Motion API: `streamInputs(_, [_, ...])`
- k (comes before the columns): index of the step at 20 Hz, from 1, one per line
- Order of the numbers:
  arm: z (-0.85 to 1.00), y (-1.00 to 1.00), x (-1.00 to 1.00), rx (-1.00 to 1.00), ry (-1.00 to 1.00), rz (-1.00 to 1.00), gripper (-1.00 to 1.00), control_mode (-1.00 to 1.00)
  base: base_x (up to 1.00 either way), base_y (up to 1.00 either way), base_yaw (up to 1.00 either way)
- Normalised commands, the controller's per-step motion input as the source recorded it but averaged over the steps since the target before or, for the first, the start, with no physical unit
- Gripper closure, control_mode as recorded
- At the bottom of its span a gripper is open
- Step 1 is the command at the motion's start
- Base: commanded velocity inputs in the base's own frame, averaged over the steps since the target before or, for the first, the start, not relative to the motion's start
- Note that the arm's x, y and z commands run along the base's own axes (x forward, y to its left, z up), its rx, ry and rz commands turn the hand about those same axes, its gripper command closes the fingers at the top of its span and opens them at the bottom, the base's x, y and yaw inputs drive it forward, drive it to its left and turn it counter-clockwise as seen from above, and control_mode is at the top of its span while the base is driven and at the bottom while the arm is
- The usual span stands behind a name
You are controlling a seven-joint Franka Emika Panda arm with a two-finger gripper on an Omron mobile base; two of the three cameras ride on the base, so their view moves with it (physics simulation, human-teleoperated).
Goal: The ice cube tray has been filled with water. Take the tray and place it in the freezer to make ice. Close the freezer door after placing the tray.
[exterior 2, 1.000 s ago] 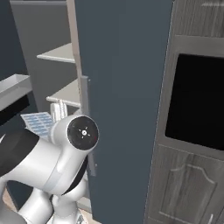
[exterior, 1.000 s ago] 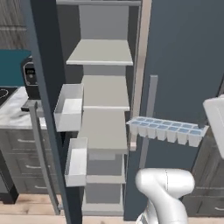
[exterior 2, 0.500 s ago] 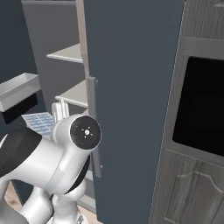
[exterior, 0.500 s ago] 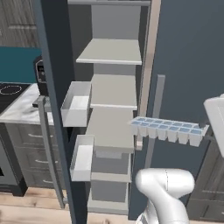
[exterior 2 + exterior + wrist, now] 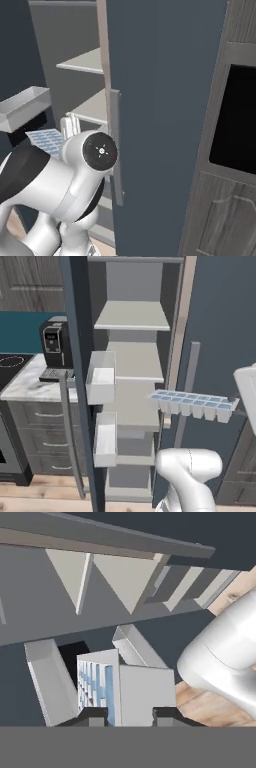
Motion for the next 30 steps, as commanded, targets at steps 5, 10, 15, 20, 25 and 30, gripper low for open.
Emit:
streamInputs(5, [0.00, 0.00, 0.00, 0.00, 0.00, 0.00, 1.00, 1.00, 0.06, 0.28, -0.17])
streamInputs(10, [0.00, -0.04, 0.00, 0.05, 0.00, -0.09, 1.00, -1.00, 0.03, 0.00, -0.11])
streamInputs(15, [0.19, 0.03, -0.10, 0.12, -0.15, -0.30, 1.00, -1.00, 0.00, 0.00, 0.00])
streamInputs(20, [0.39, 0.29, -0.02, 0.09, -0.23, -0.34, 1.00, -1.00, 0.00, 0.00, 0.00])
streamInputs(25, [0.40, 0.19, 0.01, 0.08, -0.16, -0.25, 1.00, -1.00, 0.00, 0.00, 0.00])
streamInputs(30, [0.41, 0.13, 0.10, 0.06, -0.09, -0.15, 1.00, -1.00, 0.00, 0.00, 0.00])
